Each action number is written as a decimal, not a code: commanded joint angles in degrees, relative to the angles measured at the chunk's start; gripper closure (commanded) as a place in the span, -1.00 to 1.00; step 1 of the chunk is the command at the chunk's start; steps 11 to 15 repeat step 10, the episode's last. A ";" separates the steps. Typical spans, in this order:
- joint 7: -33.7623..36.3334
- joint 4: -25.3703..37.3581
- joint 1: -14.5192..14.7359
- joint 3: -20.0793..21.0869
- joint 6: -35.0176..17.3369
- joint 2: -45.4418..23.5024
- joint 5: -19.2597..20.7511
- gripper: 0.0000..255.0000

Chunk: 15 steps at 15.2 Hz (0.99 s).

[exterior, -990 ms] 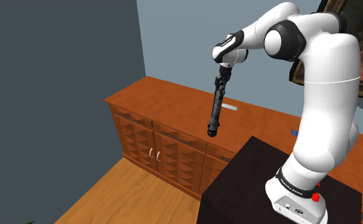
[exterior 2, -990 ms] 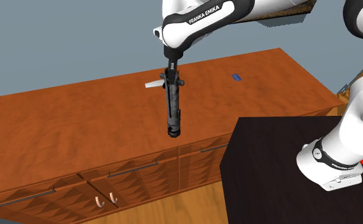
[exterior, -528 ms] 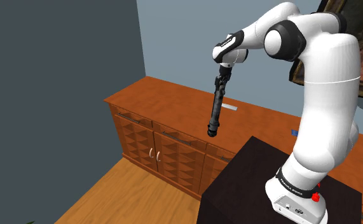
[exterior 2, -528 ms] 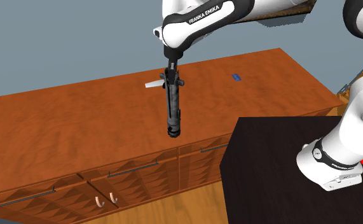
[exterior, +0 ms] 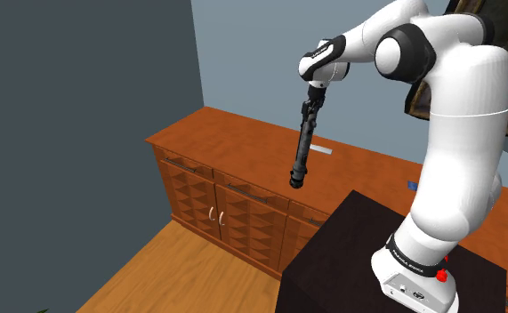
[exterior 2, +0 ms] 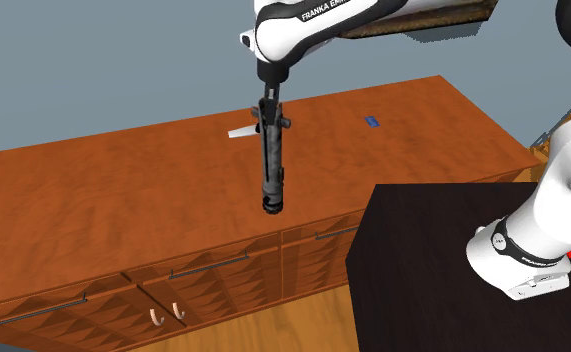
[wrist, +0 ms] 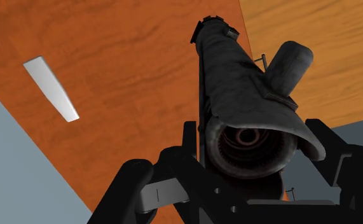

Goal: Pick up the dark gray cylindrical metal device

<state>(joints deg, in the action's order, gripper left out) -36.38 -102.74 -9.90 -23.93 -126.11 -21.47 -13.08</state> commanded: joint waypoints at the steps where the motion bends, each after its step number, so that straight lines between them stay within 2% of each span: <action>1: 0.31 0.80 0.10 -0.23 1.36 0.80 0.46 1.00; 8: 1.30 3.53 0.38 -0.78 5.92 2.85 1.79 1.00; 15: 1.32 3.59 0.39 -0.79 6.02 2.89 1.82 1.00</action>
